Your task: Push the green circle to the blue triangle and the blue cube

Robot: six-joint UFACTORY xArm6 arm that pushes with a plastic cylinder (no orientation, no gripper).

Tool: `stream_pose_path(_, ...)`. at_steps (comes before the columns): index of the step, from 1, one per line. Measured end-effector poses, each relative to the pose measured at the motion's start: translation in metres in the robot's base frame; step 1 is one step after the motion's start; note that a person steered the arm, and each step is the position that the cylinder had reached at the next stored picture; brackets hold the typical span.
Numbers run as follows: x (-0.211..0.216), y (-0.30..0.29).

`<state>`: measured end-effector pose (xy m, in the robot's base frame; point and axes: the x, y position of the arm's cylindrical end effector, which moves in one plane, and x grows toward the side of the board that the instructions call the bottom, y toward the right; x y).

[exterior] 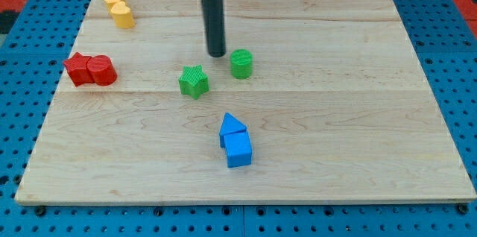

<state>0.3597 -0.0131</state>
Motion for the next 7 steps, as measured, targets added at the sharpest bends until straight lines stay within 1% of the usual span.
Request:
stream_pose_path(1,0.081,0.005)
stream_pose_path(2,0.100,-0.001)
stream_pose_path(3,0.031,0.011)
stream_pose_path(4,0.080,0.027)
stream_pose_path(5,0.113,0.004)
stream_pose_path(6,0.068,0.025)
stream_pose_path(7,0.087,0.061)
